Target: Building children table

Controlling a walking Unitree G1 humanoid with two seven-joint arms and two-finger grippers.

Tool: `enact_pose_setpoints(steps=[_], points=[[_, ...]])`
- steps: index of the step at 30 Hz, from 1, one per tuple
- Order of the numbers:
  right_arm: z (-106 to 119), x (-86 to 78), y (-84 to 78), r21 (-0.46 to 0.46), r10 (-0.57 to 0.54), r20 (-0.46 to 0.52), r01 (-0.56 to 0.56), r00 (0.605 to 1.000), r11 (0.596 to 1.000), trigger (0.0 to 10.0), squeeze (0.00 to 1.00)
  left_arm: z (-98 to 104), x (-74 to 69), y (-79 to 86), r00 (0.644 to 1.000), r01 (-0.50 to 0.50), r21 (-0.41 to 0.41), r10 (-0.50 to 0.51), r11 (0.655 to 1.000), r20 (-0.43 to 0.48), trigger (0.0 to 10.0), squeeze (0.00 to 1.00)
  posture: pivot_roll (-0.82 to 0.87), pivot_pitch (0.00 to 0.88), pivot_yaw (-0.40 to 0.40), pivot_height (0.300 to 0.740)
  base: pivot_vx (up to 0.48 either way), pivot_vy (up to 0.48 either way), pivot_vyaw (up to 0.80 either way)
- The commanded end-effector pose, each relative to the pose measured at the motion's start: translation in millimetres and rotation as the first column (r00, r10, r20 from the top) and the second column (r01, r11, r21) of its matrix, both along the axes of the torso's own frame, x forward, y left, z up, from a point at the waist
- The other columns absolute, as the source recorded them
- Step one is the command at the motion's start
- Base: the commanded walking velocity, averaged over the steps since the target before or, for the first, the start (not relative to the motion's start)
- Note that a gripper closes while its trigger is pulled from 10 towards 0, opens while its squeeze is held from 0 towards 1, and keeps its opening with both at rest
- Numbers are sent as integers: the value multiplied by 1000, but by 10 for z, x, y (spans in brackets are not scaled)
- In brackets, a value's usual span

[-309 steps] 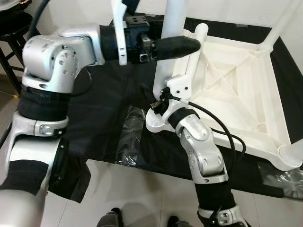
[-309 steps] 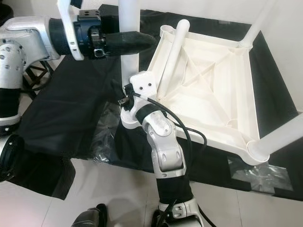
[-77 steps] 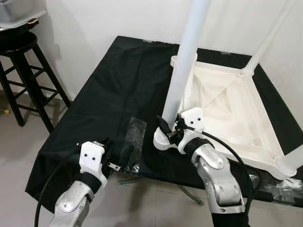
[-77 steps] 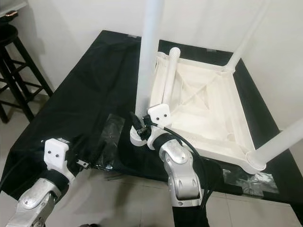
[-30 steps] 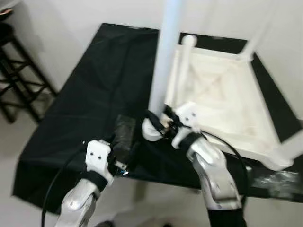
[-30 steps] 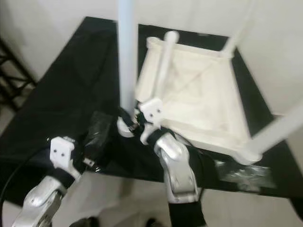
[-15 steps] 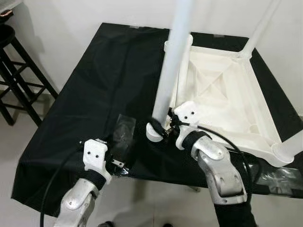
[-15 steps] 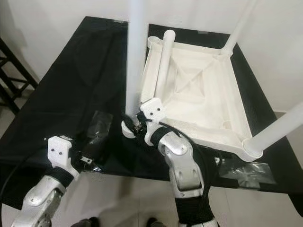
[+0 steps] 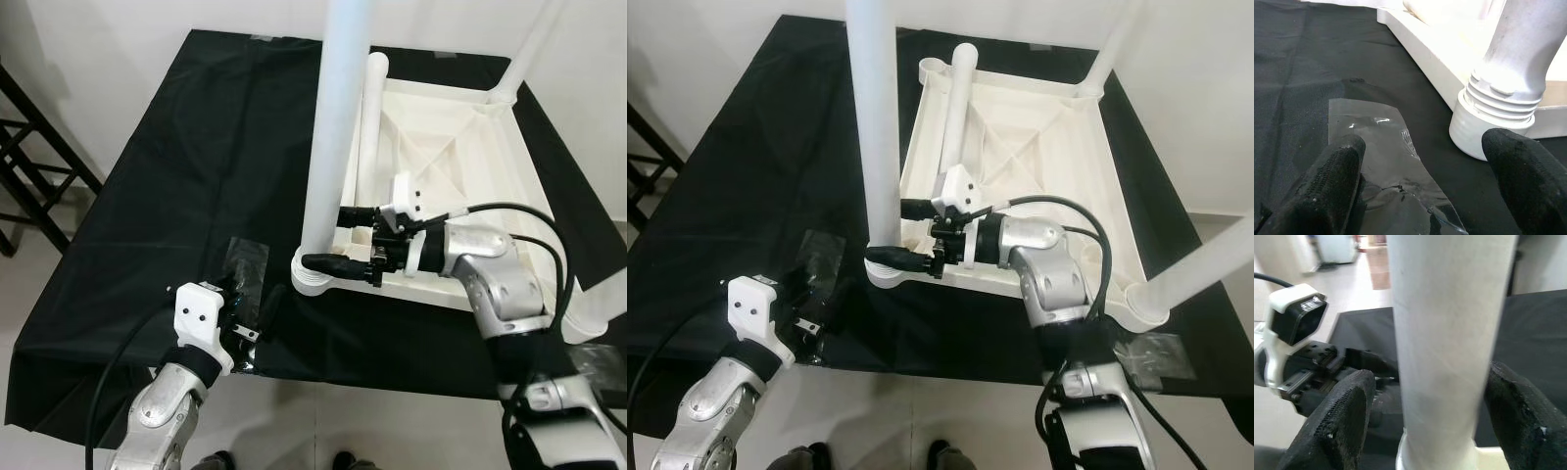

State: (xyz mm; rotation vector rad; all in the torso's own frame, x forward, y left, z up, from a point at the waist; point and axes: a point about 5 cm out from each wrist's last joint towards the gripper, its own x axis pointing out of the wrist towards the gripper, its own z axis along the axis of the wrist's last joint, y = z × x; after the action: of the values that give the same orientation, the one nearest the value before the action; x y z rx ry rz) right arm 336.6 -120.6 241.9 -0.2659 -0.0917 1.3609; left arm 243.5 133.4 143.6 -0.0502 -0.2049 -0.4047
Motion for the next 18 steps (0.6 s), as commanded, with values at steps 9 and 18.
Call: enact_pose_setpoints(steps=[9,18], points=[[-82,30,111,39,81,-34,-80,996,996,0,0,-70,-56,-37,1000,10,5,-10,1000,-28,10000,0,152,242,-86,740,0,0,0],[-359,-25,24,29,-217,-42,218,975,975,0,0,-66,-76,-37,1000,13,0,-13,1000,-28,10000,0,130,256,-101,740,0,0,0]])
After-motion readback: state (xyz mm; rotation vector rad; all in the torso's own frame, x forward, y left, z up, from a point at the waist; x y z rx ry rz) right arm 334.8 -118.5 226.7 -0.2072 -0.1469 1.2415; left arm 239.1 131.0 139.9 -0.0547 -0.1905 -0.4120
